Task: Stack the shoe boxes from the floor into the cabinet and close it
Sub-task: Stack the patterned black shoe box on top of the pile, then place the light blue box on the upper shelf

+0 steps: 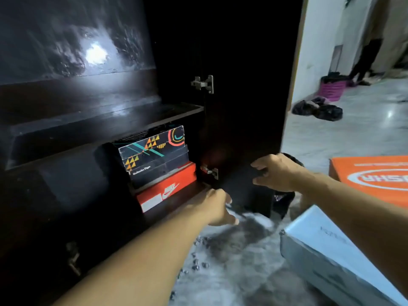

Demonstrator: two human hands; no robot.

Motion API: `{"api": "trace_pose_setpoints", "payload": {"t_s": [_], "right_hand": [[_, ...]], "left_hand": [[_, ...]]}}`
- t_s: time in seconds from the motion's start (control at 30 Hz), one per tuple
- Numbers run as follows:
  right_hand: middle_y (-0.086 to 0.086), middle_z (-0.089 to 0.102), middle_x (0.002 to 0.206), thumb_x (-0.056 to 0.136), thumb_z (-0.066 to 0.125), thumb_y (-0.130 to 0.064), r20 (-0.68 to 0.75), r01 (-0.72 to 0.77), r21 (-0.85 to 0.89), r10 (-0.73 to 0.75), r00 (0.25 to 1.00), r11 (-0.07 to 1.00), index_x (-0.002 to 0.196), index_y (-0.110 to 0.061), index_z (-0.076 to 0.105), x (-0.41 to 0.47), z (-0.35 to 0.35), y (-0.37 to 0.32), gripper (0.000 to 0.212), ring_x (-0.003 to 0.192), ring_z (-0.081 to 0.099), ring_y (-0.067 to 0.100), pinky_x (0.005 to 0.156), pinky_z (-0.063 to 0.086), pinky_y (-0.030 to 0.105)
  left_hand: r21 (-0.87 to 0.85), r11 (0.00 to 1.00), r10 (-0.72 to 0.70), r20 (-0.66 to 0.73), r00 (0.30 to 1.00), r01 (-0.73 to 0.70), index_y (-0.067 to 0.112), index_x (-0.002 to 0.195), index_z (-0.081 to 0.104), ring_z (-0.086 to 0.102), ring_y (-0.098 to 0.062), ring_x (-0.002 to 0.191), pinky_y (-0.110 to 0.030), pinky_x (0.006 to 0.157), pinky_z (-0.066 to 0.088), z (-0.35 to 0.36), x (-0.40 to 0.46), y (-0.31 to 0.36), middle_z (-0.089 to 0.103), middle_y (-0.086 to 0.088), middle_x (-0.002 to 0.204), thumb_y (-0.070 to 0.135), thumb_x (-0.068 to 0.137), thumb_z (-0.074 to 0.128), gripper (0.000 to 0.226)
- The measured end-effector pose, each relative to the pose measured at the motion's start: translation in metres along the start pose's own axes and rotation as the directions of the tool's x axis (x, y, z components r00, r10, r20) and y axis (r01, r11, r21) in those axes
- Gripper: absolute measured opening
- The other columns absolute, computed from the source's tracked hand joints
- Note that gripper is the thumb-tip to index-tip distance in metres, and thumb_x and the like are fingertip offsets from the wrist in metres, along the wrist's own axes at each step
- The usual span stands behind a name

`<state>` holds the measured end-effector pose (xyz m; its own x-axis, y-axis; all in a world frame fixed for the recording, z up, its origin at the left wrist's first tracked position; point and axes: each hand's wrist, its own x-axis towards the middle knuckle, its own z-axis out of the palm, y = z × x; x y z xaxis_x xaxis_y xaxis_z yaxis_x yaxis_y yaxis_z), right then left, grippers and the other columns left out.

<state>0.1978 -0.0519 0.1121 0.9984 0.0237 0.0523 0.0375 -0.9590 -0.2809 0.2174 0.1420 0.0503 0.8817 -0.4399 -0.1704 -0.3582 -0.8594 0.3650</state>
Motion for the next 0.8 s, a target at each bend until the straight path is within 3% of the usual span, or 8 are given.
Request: {"api": "trace_pose_setpoints", "payload": {"t_s": [0.13, 0.3, 0.37, 0.47, 0.57, 0.63, 0.7, 0.8], "right_hand": [[0.003, 0.066, 0.123, 0.083, 0.071, -0.03, 0.003, -0.108, -0.02, 0.108, 0.994, 0.994, 0.129, -0.017, 0.059, -0.074, -0.013, 0.035, 0.05, 0.109, 0.063, 0.021, 0.096, 0.049, 0.032], [0.004, 0.066, 0.125, 0.083, 0.072, -0.032, 0.051, -0.212, -0.041, 0.214, 0.976, 0.976, 0.127, -0.015, 0.061, -0.148, -0.008, 0.087, 0.048, 0.102, 0.066, 0.018, 0.086, 0.051, 0.026], [0.004, 0.064, 0.127, 0.081, 0.073, -0.037, 0.047, -0.305, -0.046, 0.307, 0.951, 0.951, 0.128, -0.014, 0.06, -0.172, -0.001, 0.113, 0.054, 0.109, 0.064, 0.02, 0.09, 0.048, 0.028], [0.004, 0.059, 0.133, 0.078, 0.072, -0.048, 0.02, -0.447, -0.052, 0.448, 0.894, 0.893, 0.129, -0.017, 0.057, -0.2, 0.015, 0.151, 0.062, 0.12, 0.055, 0.023, 0.099, 0.045, 0.035], [0.008, 0.049, 0.139, 0.072, 0.068, -0.063, 0.051, -0.574, -0.048, 0.576, 0.816, 0.817, 0.136, -0.016, 0.049, -0.219, 0.035, 0.179, 0.082, 0.126, 0.049, 0.026, 0.103, 0.041, 0.039], [0.009, 0.038, 0.143, 0.053, 0.06, -0.086, 0.104, -0.66, -0.005, 0.657, 0.747, 0.751, 0.141, -0.021, 0.038, -0.23, 0.046, 0.187, 0.112, 0.128, 0.046, 0.029, 0.103, 0.042, 0.045], [0.01, 0.033, 0.145, 0.039, 0.051, -0.096, 0.183, -0.694, -0.036, 0.688, 0.703, 0.719, 0.145, -0.028, 0.025, -0.24, 0.056, 0.187, 0.129, 0.128, 0.045, 0.029, 0.101, 0.043, 0.043], [0.011, 0.046, 0.127, 0.059, 0.067, -0.077, 0.234, -0.653, -0.091, 0.654, 0.72, 0.752, 0.145, -0.025, 0.018, -0.247, 0.069, 0.18, 0.112, 0.099, 0.046, 0.023, 0.072, 0.039, 0.026]], "left_hand": [[-0.015, 0.998, 0.065, 0.048, 0.997, -0.065, 0.02, 0.129, 0.056, 0.057, -0.02, 0.116, -0.035, 0.096, 0.048, 0.015, -0.021, 0.041, 0.058, 0.002, 0.131, 0.048, 0.07, 0.077, 0.069], [-0.021, 0.992, 0.122, 0.098, 0.988, -0.12, 0.023, 0.11, 0.067, 0.062, -0.019, 0.103, -0.033, 0.091, 0.051, 0.043, -0.024, 0.082, 0.067, -0.002, 0.119, 0.043, 0.068, 0.074, 0.047], [-0.055, 0.991, 0.131, 0.123, 0.984, -0.125, 0.022, 0.119, 0.063, 0.061, -0.018, 0.103, -0.03, 0.088, 0.049, 0.056, -0.018, 0.096, 0.064, -0.002, 0.122, 0.042, 0.07, 0.078, 0.055], [-0.124, 0.987, 0.114, 0.126, 0.985, -0.099, 0.016, 0.139, 0.049, 0.054, -0.021, 0.12, -0.025, 0.089, 0.043, 0.079, 0.001, 0.114, 0.053, -0.004, 0.138, 0.039, 0.072, 0.079, 0.077], [-0.189, 0.981, 0.075, 0.115, 0.99, -0.052, 0.013, 0.148, 0.035, 0.044, -0.024, 0.132, -0.026, 0.094, 0.039, 0.101, 0.023, 0.124, 0.04, -0.006, 0.15, 0.036, 0.077, 0.076, 0.085], [-0.236, 0.972, 0.03, 0.132, 0.991, 0.002, 0.014, 0.151, 0.026, 0.036, -0.025, 0.138, -0.03, 0.1, 0.039, 0.113, 0.038, 0.125, 0.03, -0.006, 0.155, 0.038, 0.076, 0.076, 0.093], [-0.279, 0.959, 0.011, 0.181, 0.983, 0.041, 0.014, 0.153, 0.019, 0.031, -0.024, 0.141, -0.029, 0.094, 0.04, 0.122, 0.049, 0.125, 0.022, -0.004, 0.158, 0.036, 0.072, 0.081, 0.105], [-0.342, 0.939, 0.049, 0.254, 0.966, 0.043, 0.016, 0.143, 0.034, 0.044, -0.021, 0.129, -0.026, 0.086, 0.043, 0.134, 0.06, 0.125, 0.041, 0.001, 0.143, 0.015, 0.065, 0.087, 0.093]]}}
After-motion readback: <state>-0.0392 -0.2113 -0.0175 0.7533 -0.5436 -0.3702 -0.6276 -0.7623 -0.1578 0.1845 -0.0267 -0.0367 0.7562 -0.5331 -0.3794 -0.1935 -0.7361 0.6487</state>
